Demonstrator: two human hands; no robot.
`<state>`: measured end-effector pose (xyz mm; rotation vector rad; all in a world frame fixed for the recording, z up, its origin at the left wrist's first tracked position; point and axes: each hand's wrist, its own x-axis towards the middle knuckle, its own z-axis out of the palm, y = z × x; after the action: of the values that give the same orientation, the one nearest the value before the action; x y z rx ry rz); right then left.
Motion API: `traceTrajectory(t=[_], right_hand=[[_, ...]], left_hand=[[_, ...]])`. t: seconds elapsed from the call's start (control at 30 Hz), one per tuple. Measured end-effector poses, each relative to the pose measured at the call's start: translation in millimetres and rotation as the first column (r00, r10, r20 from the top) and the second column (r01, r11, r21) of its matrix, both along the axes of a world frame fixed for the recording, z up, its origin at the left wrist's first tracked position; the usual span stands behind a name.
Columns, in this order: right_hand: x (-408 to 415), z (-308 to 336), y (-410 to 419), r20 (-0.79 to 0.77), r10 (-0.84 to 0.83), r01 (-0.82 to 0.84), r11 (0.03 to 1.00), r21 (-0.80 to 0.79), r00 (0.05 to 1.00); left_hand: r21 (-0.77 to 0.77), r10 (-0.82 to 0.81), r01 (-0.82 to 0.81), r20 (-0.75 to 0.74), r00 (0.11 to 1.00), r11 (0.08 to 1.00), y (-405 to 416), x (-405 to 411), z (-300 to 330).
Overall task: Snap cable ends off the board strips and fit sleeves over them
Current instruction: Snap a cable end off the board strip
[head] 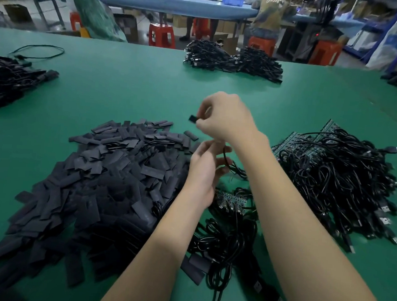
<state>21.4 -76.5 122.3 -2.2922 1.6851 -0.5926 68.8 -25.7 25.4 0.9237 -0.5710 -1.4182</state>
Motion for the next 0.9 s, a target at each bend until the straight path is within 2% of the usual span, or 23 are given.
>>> traceTrajectory(t=[0.07, 0.1, 0.17, 0.23, 0.33, 0.53, 0.57, 0.67, 0.8, 0.9], right_hand=[[-28.4, -2.6, 4.9, 0.278, -0.095, 0.095, 0.995, 0.013, 0.956], [-41.5, -7.6, 9.0, 0.429, -0.133, 0.122, 0.991, 0.053, 0.894], [-61.8, -21.3, 17.7, 0.677, -0.185, 0.094, 0.981, 0.169, 0.712], [-74.1, -34.7, 19.8, 0.815, -0.244, 0.035, 0.963, 0.266, 0.526], [-82.1, -43.7, 19.2, 0.887, -0.307, -0.059, 0.936, 0.346, 0.345], [-85.0, -55.9, 23.0, 0.938, -0.309, -0.205, 0.919, 0.337, 0.158], [-84.9, -57.6, 23.8, 0.943, -0.304, -0.211, 0.921, 0.327, 0.135], [-85.4, -57.1, 26.5, 0.954, -0.262, -0.210, 0.934, 0.289, 0.147], [-86.0, -52.6, 29.3, 0.974, -0.219, -0.248, 0.942, 0.225, 0.050], [-87.9, -52.1, 28.6, 0.984, -0.175, -0.249, 0.952, 0.176, 0.028]], left_hand=[[0.011, 0.002, -0.002, 0.014, 1.000, 1.000, 2.0, 1.5, 4.1], [0.011, 0.000, 0.000, 0.018, 1.000, 1.000, 1.7, 1.2, 4.6], [0.021, -0.007, 0.007, 0.022, 1.000, 1.000, 0.8, 0.7, 4.1], [0.025, -0.019, 0.018, 0.045, 0.999, 1.000, 2.6, -0.8, 5.4], [0.016, -0.009, 0.008, 0.096, 0.995, 1.000, 4.2, -1.7, 6.2], [-0.056, 0.003, 0.010, 0.235, 0.972, 0.998, 6.9, -2.6, 5.2], [-0.065, -0.002, 0.019, 0.249, 0.968, 0.998, 7.5, -3.0, 5.6], [-0.080, -0.052, 0.075, 0.257, 0.965, 0.994, 7.8, -0.8, 6.6], [-0.067, -0.141, 0.153, 0.155, 0.978, 0.986, 7.0, 5.2, 8.1], [-0.063, -0.168, 0.175, 0.106, 0.980, 0.983, 6.3, 7.3, 8.4]])
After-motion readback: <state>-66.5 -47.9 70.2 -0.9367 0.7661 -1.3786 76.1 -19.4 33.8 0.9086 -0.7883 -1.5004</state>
